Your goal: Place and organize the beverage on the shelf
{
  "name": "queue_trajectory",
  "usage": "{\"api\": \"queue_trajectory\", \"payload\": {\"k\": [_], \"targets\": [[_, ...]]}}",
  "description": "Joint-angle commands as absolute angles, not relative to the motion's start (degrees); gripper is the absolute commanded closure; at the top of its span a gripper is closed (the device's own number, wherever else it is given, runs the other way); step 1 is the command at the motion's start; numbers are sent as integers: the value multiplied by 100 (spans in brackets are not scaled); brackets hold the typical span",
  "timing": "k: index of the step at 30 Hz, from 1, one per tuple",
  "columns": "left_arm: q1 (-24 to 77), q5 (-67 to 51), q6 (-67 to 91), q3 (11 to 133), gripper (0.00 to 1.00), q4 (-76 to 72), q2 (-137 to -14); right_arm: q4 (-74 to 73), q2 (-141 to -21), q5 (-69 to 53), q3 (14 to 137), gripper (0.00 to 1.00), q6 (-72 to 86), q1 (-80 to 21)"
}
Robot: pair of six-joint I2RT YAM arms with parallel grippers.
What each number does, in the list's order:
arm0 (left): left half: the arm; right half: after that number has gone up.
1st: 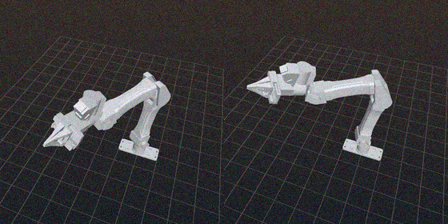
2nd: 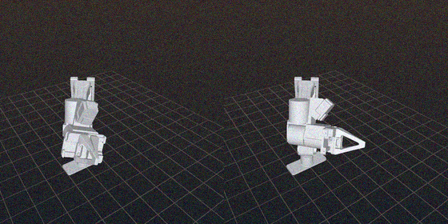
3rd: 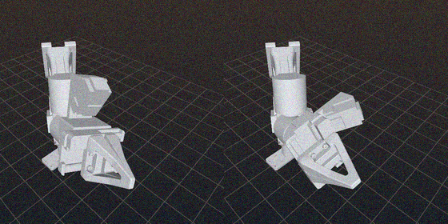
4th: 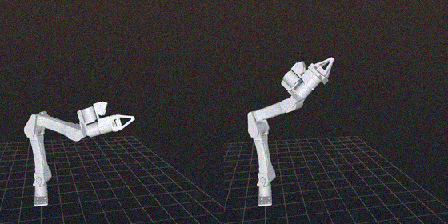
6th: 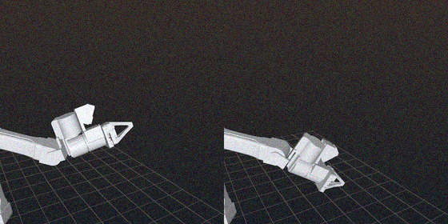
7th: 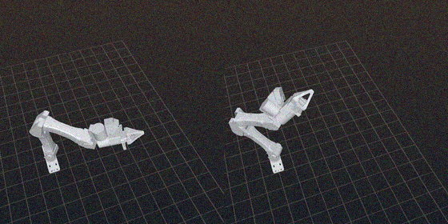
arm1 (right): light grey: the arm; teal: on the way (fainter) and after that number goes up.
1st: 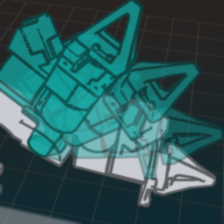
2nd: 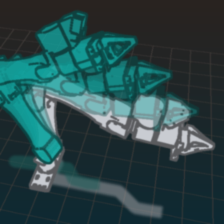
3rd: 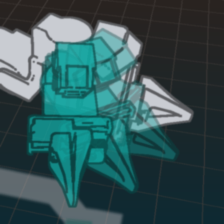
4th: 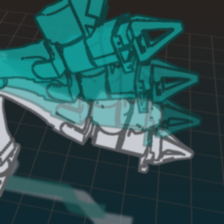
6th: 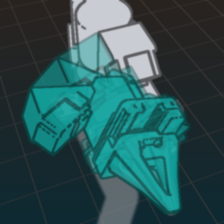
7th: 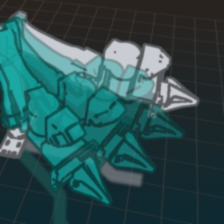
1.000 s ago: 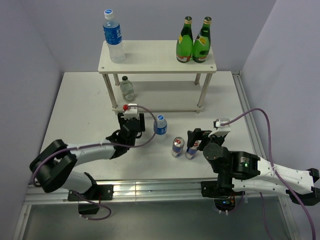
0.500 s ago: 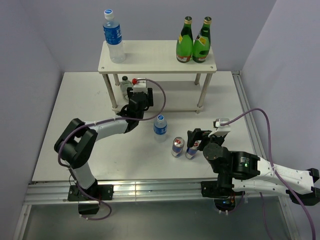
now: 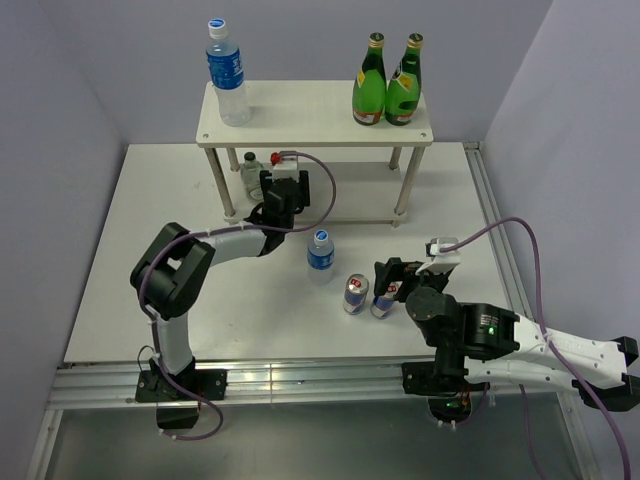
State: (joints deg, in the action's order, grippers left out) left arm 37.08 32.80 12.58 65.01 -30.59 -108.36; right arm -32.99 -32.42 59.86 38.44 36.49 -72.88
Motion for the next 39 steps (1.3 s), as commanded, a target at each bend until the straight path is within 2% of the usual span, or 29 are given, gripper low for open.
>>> {"api": "queue_trajectory", "payload": {"k": [1,5,7,10,11,13,14,16,17,23,30,39], "targets": [[3656,3559,1151,6969,100,-3867,-10731,-3111,-3173,6047,3779,0,3674,-7339],[3586,3647,1195,7136,100,-3692,-10881,-3129,-3173,6056,3771,0,3700,-7339],[3577,3717,1204,7172,96,-3683,-10898,-3155,-3173,6064,3779,0,3718,-7339],[3568,3788,1195,7154,75,-3691,-10898,-3173,-3173,6056,3788,0,3735,-7339],[3568,3779,1169,7163,59,-3683,-10898,-3173,-3173,6047,3788,0,3744,-7339],[3560,3858,1186,7198,47,-3604,-10907,-3182,-3155,6047,3779,0,3753,-7330],[3560,3876,1204,7190,34,-3586,-10890,-3190,-3164,6047,3788,0,3762,-7339],[3560,3815,1239,7128,27,-3586,-10828,-3199,-3155,6038,3788,0,3770,-7339],[3568,3814,1257,7076,16,-3603,-10811,-3199,-3155,6038,3797,0,3771,-7339],[3577,3797,1371,6891,3,-3533,-10617,-3243,-3146,6012,3832,0,3797,-7339],[3726,3893,1441,6601,3,-3402,-10310,-3305,-3138,6012,3876,0,3823,-7339],[4332,4421,1951,5538,5,-2453,-8888,-3454,-3085,5977,3920,0,3946,-7339]]}}
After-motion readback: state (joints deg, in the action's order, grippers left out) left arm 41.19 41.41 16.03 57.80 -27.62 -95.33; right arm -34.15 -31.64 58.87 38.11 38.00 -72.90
